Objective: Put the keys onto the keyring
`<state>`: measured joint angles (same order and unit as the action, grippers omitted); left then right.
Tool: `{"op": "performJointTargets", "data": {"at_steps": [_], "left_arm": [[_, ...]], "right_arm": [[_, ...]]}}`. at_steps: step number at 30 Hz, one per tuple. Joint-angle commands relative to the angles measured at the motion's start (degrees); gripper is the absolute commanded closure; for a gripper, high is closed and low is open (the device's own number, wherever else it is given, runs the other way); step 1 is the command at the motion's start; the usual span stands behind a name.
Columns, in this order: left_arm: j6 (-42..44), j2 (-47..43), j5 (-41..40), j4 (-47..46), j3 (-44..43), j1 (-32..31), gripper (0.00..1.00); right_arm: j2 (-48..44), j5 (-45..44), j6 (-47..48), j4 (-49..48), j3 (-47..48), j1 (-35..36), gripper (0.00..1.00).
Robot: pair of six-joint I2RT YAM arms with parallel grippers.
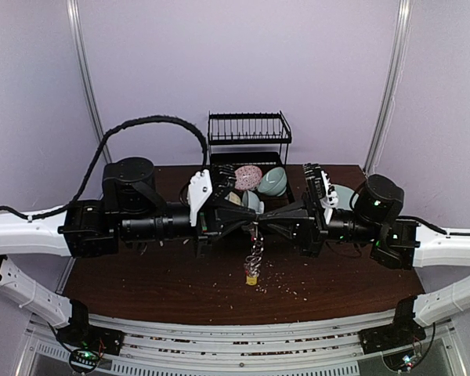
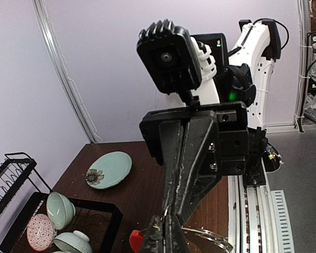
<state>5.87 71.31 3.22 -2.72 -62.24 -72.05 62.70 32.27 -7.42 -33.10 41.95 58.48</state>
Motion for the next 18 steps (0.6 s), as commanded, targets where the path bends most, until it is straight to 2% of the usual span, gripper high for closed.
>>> {"op": "performJointTargets", "data": {"at_steps": [1,3,4,7,10,18], "left_arm": [[1.2,-1.1,-0.1,-1.1,-0.2,0.3,1.0],[2.0,-1.0,-1.9,2.2,-1.3,0.3,1.0],[2.4,-0.8,-3.0,4.1,-2.1,0.3,1.0],[3.5,0.1,-5.0,9.7,-4.5,0.3,1.0],[3.8,0.9,-5.9,12.7,-5.9,0.3,1.0],[5.1,1.4,-6.1,15.1,-7.8,0.2,1.0]], "right_arm": [[-1.3,0.0,1.5,1.1,1.9,0.2,1.0],[-1.6,-0.2,4.7,6.4,3.2,0.2,1.0],[-1.7,-0.7,6.7,9.6,4.2,0.2,0.93],[-1.7,-4.8,11.9,17.2,7.1,0.2,0.8],[-1.0,-5.4,16.5,23.7,10.6,0.1,0.76],[4.0,-5.2,25.1,37.2,19.1,0.0,0.73]]}}
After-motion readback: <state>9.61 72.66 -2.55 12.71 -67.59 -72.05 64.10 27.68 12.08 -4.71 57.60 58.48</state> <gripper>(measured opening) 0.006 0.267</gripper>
